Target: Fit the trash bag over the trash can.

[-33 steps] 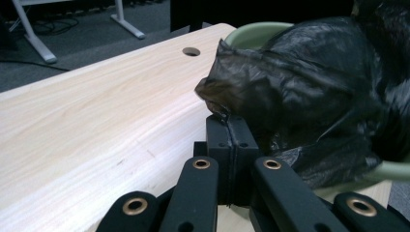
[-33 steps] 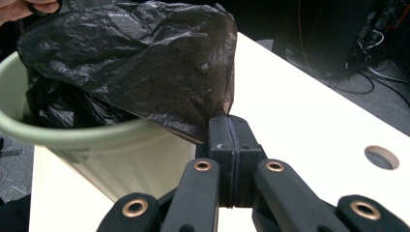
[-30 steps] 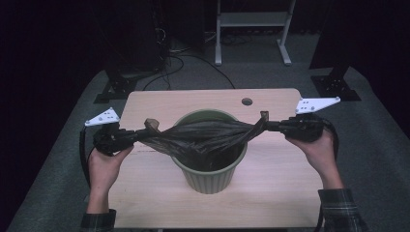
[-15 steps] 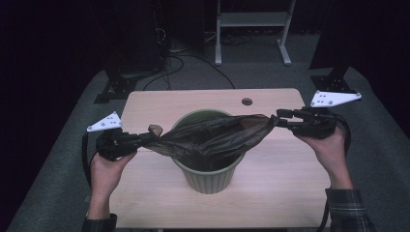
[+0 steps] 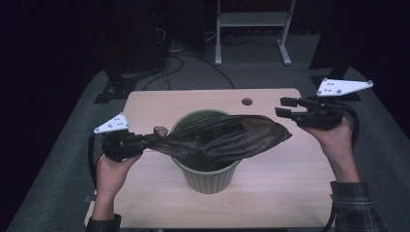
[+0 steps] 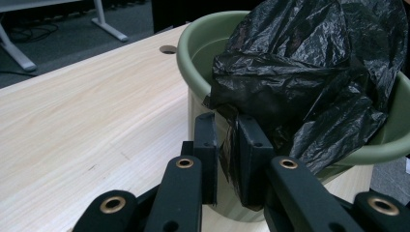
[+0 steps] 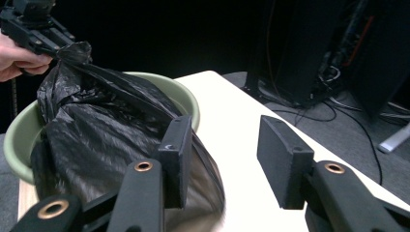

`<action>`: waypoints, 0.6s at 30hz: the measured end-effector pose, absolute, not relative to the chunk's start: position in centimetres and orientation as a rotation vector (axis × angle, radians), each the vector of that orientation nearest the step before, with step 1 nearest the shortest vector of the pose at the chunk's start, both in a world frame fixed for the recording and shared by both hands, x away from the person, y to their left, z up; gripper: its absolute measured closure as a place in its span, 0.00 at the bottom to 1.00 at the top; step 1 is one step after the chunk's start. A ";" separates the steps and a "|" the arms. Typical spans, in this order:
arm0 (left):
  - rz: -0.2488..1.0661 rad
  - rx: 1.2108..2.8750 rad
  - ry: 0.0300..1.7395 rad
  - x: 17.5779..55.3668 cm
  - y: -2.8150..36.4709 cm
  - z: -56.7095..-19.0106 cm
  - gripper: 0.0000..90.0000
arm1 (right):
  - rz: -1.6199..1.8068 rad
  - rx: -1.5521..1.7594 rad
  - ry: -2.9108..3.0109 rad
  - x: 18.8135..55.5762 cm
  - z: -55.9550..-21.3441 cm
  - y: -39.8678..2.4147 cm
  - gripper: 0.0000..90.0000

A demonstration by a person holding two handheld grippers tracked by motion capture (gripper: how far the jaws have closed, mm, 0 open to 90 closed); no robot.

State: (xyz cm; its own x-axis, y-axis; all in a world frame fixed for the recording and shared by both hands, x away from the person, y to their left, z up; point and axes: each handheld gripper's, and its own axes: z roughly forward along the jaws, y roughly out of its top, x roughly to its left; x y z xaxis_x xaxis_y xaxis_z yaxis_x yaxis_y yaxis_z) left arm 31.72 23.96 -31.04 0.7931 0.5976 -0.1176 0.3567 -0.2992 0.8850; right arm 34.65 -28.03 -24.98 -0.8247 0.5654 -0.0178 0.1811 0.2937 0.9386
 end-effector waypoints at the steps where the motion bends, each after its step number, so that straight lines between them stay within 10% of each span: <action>1: 0.284 1.921 0.718 31.8 23.9 -31.0 0.89 | 1.539 0.661 2.237 34.9 -25.0 -27.5 0.61; 18: 0.270 1.922 0.698 32.3 22.9 -31.0 0.86 | 1.531 0.546 2.381 37.6 -25.9 -20.1 0.56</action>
State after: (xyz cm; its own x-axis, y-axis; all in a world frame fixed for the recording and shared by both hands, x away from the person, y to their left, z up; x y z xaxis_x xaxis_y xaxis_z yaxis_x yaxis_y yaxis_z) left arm 32.27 22.94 -30.97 0.8061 0.5798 -0.1185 0.3490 -0.3040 0.8864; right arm 37.61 -20.13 -25.86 -0.8961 0.4436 -0.0137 0.1717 0.3750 0.9110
